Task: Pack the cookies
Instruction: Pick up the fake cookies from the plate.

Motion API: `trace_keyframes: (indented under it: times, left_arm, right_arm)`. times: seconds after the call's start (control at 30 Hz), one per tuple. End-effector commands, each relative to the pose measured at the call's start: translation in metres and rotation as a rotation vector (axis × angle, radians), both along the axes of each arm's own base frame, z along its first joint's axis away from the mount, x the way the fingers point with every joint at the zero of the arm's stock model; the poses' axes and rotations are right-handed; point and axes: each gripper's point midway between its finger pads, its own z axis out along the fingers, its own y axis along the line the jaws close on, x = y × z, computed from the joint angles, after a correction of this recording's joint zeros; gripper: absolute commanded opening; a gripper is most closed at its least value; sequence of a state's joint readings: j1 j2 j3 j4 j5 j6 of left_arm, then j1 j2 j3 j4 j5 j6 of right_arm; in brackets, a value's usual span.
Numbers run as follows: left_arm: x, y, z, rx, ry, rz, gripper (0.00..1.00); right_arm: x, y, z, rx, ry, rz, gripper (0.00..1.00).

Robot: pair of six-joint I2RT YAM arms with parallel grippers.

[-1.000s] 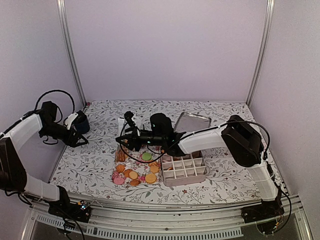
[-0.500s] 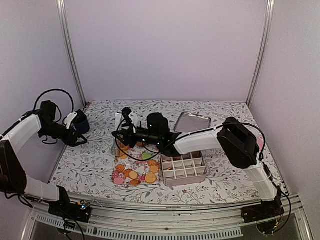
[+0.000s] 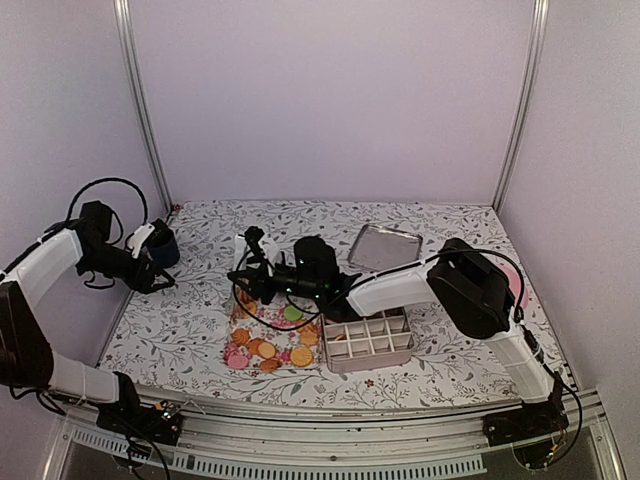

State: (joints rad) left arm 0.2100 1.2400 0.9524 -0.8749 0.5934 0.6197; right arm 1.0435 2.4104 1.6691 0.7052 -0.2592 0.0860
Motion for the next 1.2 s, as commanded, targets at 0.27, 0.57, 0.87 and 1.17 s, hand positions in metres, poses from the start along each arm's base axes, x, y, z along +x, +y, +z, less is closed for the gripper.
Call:
trace_keyframes:
  times: [0.27,0.57,0.87,1.17]
  left_arm:
    - [-0.001,0.001,0.005,-0.004,-0.033,0.005,0.64]
    - [0.001,0.001,0.006,-0.004,-0.035,0.010,0.64]
    - [0.005,-0.001,0.013,-0.020,-0.047,0.007,0.63]
    - [0.007,-0.001,0.013,-0.011,-0.055,-0.002,0.63]
  right_arm:
    - [-0.001,-0.006,0.065,0.067,-0.093,-0.044,0.09]
    - [-0.001,-0.043,0.138,0.146,-0.163,-0.111,0.06]
    - [-0.001,-0.147,0.146,0.100,-0.142,-0.280,0.06]
    - [-0.014,-0.241,0.124,0.013,-0.101,-0.463,0.07]
